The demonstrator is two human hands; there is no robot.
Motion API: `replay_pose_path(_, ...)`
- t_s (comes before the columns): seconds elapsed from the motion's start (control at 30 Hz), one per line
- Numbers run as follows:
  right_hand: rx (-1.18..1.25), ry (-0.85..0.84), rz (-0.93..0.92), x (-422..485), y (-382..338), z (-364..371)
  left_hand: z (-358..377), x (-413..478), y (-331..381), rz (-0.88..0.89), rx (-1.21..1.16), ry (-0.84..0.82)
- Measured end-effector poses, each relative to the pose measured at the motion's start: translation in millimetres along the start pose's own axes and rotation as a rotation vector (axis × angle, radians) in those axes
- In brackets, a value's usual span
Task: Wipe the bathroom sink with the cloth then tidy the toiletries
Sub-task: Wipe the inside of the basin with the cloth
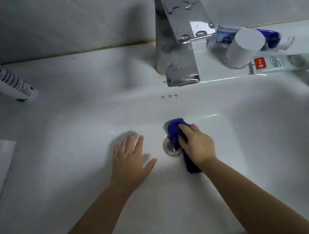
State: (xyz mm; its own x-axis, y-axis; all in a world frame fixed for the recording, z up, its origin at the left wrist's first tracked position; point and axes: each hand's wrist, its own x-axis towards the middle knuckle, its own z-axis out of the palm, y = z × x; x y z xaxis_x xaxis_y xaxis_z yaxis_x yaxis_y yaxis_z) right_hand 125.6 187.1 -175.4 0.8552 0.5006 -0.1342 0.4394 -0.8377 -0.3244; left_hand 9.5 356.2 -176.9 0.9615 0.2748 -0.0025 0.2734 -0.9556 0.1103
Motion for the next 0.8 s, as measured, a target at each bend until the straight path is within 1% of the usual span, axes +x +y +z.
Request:
replay_pose_path(0.03,-0.019,0.036,0.107,-1,20,-13,6,-4,-5,-0.007,0.011,-0.033)
replay_pose_path(0.1,-0.107,0.185,0.273,-1,68,-38,17,-12,-14,-0.007,0.014,-0.069)
replay_pose_path(0.13,-0.151,0.254,0.286,0,86,-49,21,-15,-17,-0.005,0.012,-0.077)
replay_pose_path(0.17,-0.195,0.261,0.261,1,93,-53,24,-17,-18,-0.003,0.011,-0.077)
replay_pose_path(0.2,-0.215,0.247,0.245,4,95,-51,26,-18,-18,-0.005,0.01,-0.073)
replay_pose_path(0.23,-0.195,0.243,0.281,8,90,-44,27,-19,-18,-0.009,0.006,-0.066)
replay_pose_path(0.3,-0.074,0.294,0.402,14,66,-29,28,-19,-18,-0.012,-0.005,-0.067)
replay_pose_path(0.33,-0.019,0.292,0.393,13,49,-20,28,-19,-18,-0.012,-0.009,-0.076)
replay_pose_path(0.37,0.022,0.254,0.302,8,30,-10,27,-18,-18,-0.013,-0.013,-0.084)
replay_pose_path(0.43,0.052,0.114,0.003,-12,-1,8,25,-18,-18,-0.024,-0.026,-0.088)
replay_pose_path(0.47,0.03,0.057,-0.116,-22,-3,11,23,-19,-18,-0.028,-0.036,-0.093)
replay_pose_path(0.5,0.002,0.035,-0.182,-25,7,7,22,-19,-18,-0.029,-0.044,-0.092)
replay_pose_path(0.53,-0.01,0.026,-0.187,-25,23,-3,21,-18,-18,-0.031,-0.048,-0.085)
replay_pose_path(0.57,-0.028,0.046,-0.132,-23,43,-14,21,-18,-18,-0.028,-0.049,-0.077)
replay_pose_path(0.67,-0.144,0.147,0.1,-16,95,-46,22,-18,-17,-0.022,-0.045,-0.068)
replay_pose_path(0.73,-0.113,0.173,0.203,-19,88,-42,22,-18,-16,-0.027,-0.045,-0.075)
replay_pose_path(0.77,-0.058,0.176,0.21,-26,77,-34,21,-19,-15,-0.03,-0.048,-0.076)
replay_pose_path(0.8,-0.01,0.169,0.168,-34,64,-26,21,-19,-16,-0.032,-0.053,-0.077)
